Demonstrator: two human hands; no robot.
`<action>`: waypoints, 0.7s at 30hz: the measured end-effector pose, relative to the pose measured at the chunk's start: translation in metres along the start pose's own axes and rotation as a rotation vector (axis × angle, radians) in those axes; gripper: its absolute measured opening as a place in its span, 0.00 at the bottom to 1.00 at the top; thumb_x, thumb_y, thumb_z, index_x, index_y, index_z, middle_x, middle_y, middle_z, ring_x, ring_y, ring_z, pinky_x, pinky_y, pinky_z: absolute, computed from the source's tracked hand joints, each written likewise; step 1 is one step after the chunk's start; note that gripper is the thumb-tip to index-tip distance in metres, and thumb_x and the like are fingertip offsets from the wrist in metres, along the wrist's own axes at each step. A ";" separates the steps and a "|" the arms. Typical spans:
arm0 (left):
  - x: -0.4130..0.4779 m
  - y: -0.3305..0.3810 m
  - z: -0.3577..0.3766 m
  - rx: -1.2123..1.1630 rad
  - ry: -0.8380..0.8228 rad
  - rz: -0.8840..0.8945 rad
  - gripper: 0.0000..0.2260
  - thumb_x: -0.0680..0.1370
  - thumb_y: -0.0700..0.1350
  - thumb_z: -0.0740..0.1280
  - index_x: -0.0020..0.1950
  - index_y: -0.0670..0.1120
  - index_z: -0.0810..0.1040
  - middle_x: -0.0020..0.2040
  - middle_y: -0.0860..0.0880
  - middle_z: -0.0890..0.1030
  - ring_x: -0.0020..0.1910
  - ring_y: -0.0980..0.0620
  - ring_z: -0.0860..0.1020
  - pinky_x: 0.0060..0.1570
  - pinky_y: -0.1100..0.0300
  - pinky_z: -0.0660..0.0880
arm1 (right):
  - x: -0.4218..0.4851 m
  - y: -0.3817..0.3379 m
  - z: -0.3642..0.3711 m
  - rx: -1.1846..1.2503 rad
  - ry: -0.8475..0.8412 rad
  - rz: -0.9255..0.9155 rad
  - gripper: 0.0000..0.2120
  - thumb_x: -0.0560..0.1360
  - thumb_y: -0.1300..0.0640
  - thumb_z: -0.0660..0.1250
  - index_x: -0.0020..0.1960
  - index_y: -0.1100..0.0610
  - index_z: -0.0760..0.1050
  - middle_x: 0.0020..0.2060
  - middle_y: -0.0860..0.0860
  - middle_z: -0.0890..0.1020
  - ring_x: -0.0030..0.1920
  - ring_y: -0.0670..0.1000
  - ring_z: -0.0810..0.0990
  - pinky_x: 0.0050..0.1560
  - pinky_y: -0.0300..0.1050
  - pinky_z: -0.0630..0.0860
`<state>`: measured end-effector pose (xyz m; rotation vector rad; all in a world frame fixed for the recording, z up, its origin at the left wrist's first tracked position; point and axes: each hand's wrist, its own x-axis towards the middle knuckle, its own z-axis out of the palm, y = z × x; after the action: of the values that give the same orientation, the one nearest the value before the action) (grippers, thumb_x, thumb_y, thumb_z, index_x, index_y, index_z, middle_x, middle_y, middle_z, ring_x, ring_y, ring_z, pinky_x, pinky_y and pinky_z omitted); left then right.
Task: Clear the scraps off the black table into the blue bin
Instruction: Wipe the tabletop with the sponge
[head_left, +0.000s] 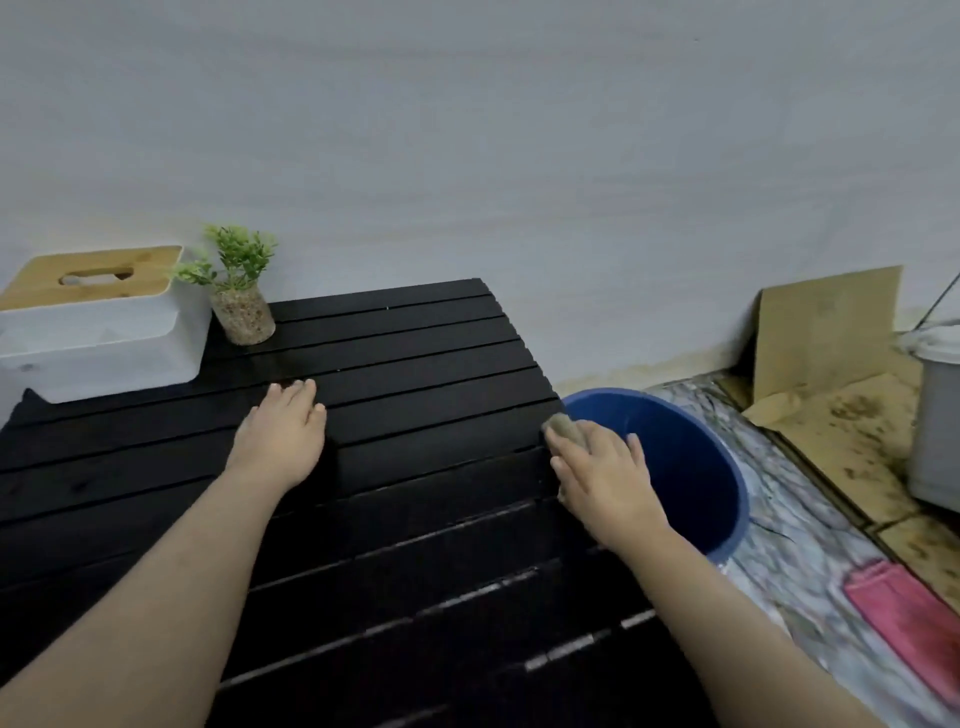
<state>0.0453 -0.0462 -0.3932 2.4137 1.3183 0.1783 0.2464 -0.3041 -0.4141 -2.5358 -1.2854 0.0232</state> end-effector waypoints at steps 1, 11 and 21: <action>-0.024 0.007 0.004 -0.009 0.004 0.037 0.22 0.81 0.47 0.49 0.75 0.44 0.56 0.77 0.46 0.57 0.76 0.47 0.51 0.74 0.49 0.52 | -0.004 0.000 -0.003 -0.017 -0.003 0.102 0.22 0.79 0.47 0.46 0.71 0.49 0.63 0.68 0.54 0.67 0.68 0.57 0.64 0.70 0.64 0.56; -0.199 0.046 0.056 0.055 0.027 0.057 0.23 0.81 0.51 0.44 0.76 0.46 0.50 0.78 0.50 0.49 0.77 0.51 0.43 0.76 0.53 0.44 | -0.091 -0.012 -0.007 0.043 -0.005 -0.061 0.25 0.77 0.45 0.44 0.71 0.48 0.63 0.71 0.53 0.65 0.70 0.55 0.62 0.72 0.61 0.50; -0.229 0.058 0.065 0.090 -0.030 0.118 0.24 0.81 0.52 0.42 0.76 0.47 0.44 0.78 0.51 0.44 0.76 0.52 0.40 0.75 0.54 0.40 | -0.135 -0.022 -0.011 -0.015 -0.085 -0.109 0.23 0.79 0.45 0.44 0.74 0.44 0.52 0.75 0.51 0.57 0.75 0.55 0.51 0.72 0.61 0.47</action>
<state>-0.0169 -0.2827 -0.4145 2.5611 1.1959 0.1169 0.1497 -0.4011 -0.4133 -2.4985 -1.4593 0.0997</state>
